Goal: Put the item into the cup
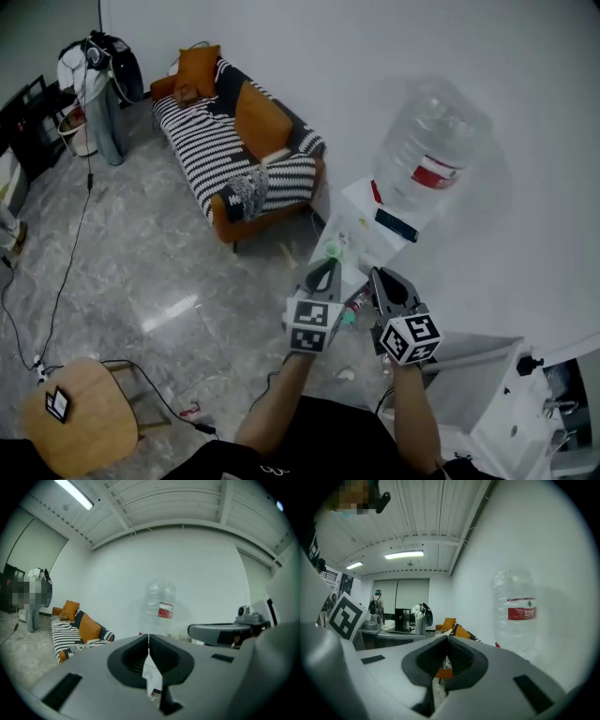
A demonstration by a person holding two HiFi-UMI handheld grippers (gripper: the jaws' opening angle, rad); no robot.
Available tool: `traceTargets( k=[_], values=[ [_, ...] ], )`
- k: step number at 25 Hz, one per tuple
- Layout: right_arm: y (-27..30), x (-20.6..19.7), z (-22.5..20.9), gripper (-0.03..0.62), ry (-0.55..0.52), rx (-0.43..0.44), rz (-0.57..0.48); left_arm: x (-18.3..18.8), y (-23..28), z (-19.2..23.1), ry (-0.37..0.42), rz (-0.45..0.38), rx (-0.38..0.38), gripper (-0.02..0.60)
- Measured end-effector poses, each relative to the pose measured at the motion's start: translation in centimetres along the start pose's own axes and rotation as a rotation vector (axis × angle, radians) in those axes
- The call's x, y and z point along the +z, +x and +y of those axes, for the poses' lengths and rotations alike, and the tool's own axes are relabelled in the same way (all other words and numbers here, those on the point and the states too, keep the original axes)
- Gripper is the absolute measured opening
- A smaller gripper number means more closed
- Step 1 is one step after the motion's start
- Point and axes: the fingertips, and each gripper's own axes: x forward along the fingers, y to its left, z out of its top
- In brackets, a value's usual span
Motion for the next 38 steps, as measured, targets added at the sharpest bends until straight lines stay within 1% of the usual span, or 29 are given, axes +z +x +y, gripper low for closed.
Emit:
traceTargets(
  k=[3,5,8,10,14,17,19,22,26,28,31,35,38],
  values=[
    [-0.8,-0.4,-0.7,0.012,0.029,-0.027,-0.009,-0.4,0.2,-1.0,0.015,0.027,-0.029,0.014],
    [-1.1,-0.8,-1.0,0.012,0.038,-0.031,-0.012,-0.8,0.5,-1.6,0.02,0.05,-0.045,0.014],
    [-1.4,-2.0,-2.0,0.011,0.065,-0.047,-0.012,-1.4,1.5,-2.3,0.054,0.075,-0.069,0.014],
    [-1.6,-2.9,-2.8,0.012,0.089,-0.06,-0.003,-1.9,2.0,-2.6,0.064,0.089,-0.078,0.014],
    [-1.1,-4.4,-4.3,0.012,0.129,-0.07,0.01,-3.0,2.7,-2.7,0.062,0.126,-0.089,0.014],
    [0.1,-5.2,-5.1,0.011,0.149,-0.067,0.018,-3.6,3.7,-2.0,0.041,0.148,-0.093,0.014],
    [1.2,-5.4,-5.5,0.012,0.148,-0.06,0.025,-3.7,4.7,-1.5,0.031,0.158,-0.097,0.014],
    [2.9,-5.7,-6.6,0.012,0.145,-0.054,0.036,-3.8,6.7,-1.1,0.035,0.172,-0.101,0.014],
    [4.5,-6.8,-6.9,0.012,0.139,-0.048,0.068,-5.0,8.7,-0.3,0.028,0.207,-0.1,0.014],
    [5.3,-7.6,-7.4,0.012,0.137,-0.05,0.088,-5.8,9.7,-0.1,0.025,0.237,-0.101,0.014],
    [6.2,-9.7,-7.9,0.012,0.106,-0.053,0.149,-7.6,10.7,0.2,0.011,0.289,-0.103,0.014],
    [8.0,-11.9,-8.1,0.012,0.104,-0.047,0.2,-9.2,11.8,1.9,0.001,0.337,-0.081,0.014],
    [9.4,-13.3,-8.2,0.012,0.058,-0.035,0.245,-10.0,12.8,3.2,0.013,0.357,-0.049,0.014]
  ],
)
